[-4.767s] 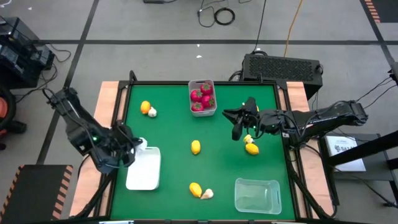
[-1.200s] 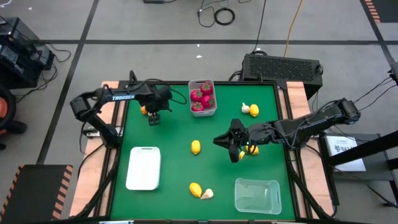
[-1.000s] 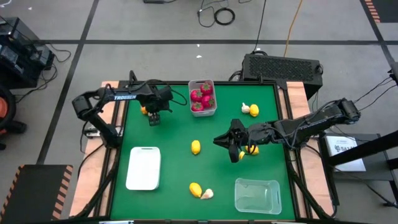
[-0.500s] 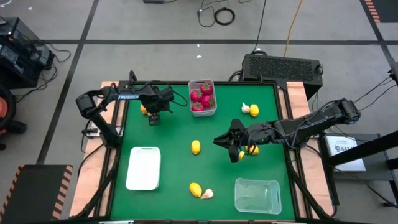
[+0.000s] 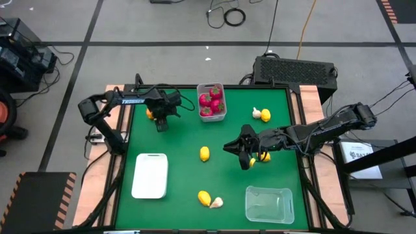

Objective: Sort produce into baskets
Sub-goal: Put the garlic into the white bin

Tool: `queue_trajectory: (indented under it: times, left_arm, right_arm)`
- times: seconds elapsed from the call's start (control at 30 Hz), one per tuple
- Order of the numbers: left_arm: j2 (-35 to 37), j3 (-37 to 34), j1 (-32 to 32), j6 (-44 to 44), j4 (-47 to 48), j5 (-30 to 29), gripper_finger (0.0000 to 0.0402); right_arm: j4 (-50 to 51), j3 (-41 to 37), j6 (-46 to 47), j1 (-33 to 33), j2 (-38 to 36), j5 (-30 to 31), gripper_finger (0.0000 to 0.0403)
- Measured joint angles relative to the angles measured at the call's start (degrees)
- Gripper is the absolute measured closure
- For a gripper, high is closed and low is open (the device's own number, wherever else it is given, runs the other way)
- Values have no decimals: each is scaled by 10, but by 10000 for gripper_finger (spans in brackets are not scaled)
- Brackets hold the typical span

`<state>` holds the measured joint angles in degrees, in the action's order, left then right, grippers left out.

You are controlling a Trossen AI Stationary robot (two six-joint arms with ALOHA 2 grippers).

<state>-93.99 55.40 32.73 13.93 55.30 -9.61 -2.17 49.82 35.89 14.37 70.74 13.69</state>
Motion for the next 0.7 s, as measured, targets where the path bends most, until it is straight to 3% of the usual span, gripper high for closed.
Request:
queue_trajectory:
  times: [0.17,0.4,0.5,0.7]
  left_arm:
    - [34,19,-18,-38,39,78,243]
    - [127,27,-78,-127,59,335,241]
    - [168,27,-123,-189,60,371,240]
    - [213,27,-233,-288,81,379,240]
  right_arm:
    - [2,0,-19,0,0,0,351]
    - [3,0,-51,0,0,0,351]
    - [3,0,-67,-1,0,0,351]
    - [4,0,-97,-2,0,0,351]
